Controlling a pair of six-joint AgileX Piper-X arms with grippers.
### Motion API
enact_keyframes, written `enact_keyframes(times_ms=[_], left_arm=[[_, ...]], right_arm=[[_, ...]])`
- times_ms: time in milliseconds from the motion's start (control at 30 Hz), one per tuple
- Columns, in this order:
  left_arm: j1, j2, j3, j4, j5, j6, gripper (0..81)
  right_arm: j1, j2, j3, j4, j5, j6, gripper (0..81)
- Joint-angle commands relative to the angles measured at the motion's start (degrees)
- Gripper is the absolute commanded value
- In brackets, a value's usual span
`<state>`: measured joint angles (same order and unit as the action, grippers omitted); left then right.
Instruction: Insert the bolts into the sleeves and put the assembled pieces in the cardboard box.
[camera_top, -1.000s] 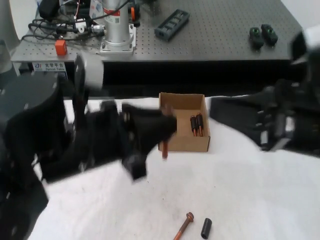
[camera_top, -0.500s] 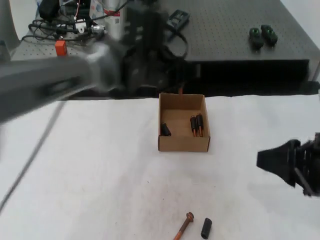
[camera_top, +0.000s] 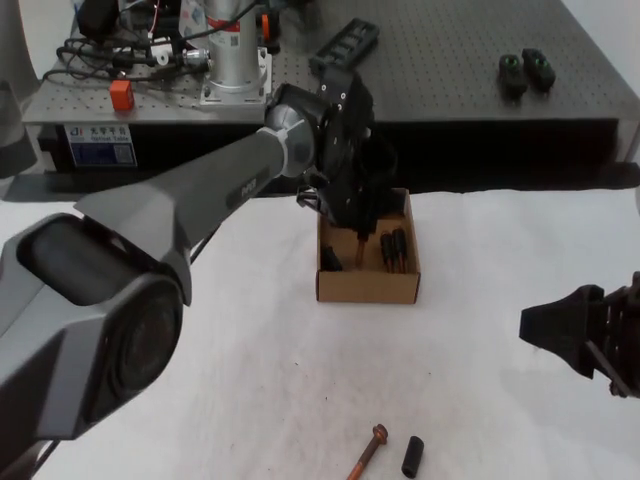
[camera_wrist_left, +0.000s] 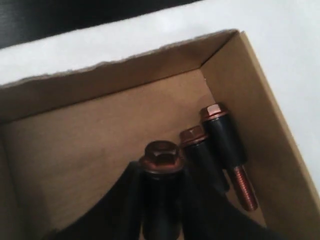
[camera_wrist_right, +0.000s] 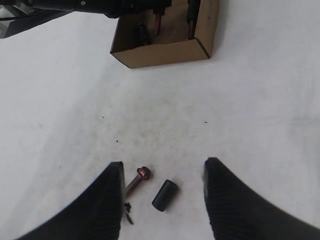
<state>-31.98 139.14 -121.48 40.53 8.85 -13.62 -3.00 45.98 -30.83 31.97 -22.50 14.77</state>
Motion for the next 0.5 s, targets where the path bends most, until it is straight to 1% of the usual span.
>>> enact_keyframes(times_ms=[0,33,100,133,200,267,367,467], left_arm=[[0.0,-0.6,-1.2,1.4,-0.7,0.4,26.3],[0.0,-0.6,-1.2,1.8,-0.5,0.2,30.0],[0.0,-1.5,-1.2,3.4,0.3,-0.1,34.4],[0.0,-2.4,-1.2,5.1,1.5,-0.1,35.1],[0.0,-4.9,-1.2,8.8,1.7,1.1,35.1],[0.0,-8.4,-1.0,12.1,-2.7,3.6,34.9],[0.0,-12.7,-0.2,16.7,-10.2,6.9,34.8],[0.0,-18.3,7.0,19.0,-19.4,9.5,34.8]], right_arm=[[-0.2,0.0,-0.2,0.0,0.1,-0.7,37.4],[-0.2,0.3,-0.2,0.5,0.7,-0.7,37.4],[-0.2,1.3,-0.2,2.2,2.5,-0.7,37.4],[-0.1,1.9,-0.2,2.9,2.6,-0.7,37.4],[0.9,4.0,-0.2,4.4,2.7,-0.6,37.4],[3.0,7.0,-0.6,5.3,3.1,0.3,37.4],[7.9,12.7,-2.3,5.9,7.4,1.0,37.4],[13.1,19.6,-5.1,6.0,9.8,1.5,37.4]])
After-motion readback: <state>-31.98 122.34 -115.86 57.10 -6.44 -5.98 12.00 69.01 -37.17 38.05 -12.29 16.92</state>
